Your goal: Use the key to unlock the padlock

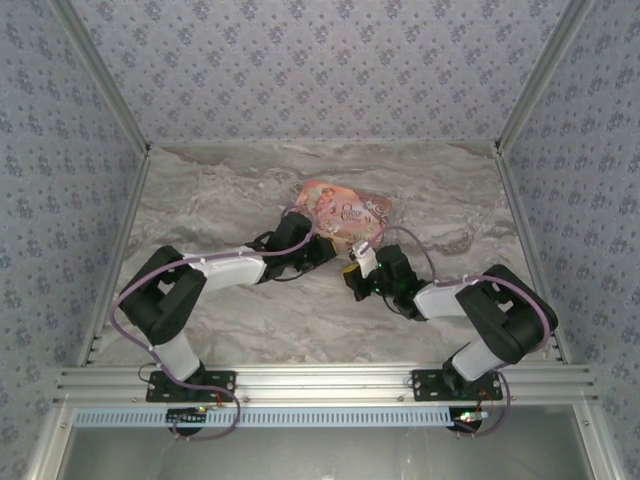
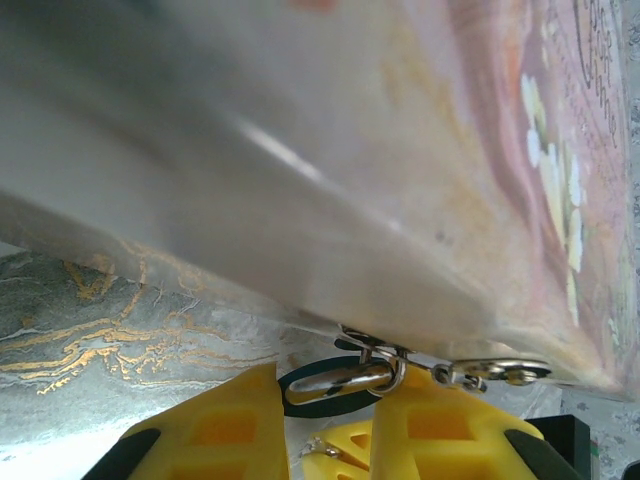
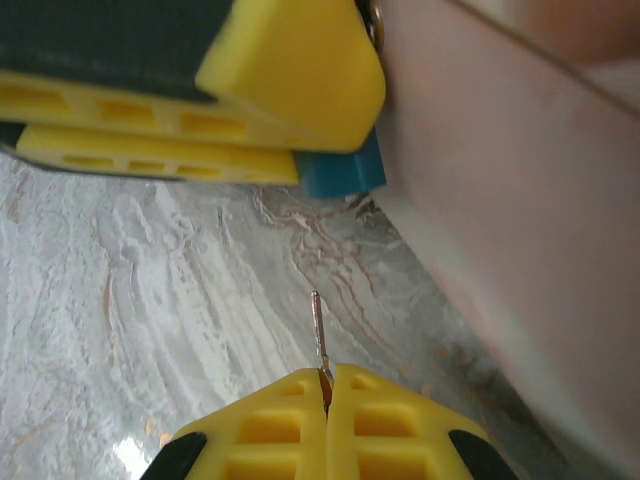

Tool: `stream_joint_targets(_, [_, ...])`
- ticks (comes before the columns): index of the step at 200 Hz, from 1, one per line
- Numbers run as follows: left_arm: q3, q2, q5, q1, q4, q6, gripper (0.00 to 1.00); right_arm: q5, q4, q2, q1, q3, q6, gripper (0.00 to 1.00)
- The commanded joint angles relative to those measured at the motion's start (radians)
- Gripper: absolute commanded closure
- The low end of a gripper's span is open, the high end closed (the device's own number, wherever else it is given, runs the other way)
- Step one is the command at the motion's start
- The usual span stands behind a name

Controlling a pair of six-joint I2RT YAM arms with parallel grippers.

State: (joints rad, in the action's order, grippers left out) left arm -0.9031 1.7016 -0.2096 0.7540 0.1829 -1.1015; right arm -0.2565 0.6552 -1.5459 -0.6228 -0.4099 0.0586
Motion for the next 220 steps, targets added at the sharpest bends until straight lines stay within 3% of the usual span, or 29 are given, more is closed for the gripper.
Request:
stream_joint_targets(1, [-0.005, -0.054, -0.036, 0.005, 0.038, -0.017, 0.95, 0.010, 0.042, -0.030, -0.007, -0.036, -0.028, 1.00])
stream_joint_targets(90, [-0.004, -0.051, -0.034, 0.007, 0.033, -0.020, 0.96, 0.013, 0.122, -0.109, 0.010, -0.063, 0.000, 1.00])
stream_joint_targets(220, [-0.003, -0.044, -0.030, 0.006, 0.037, -0.024, 0.96, 0.002, 0.139, -0.057, 0.035, -0.032, 0.015, 1.00])
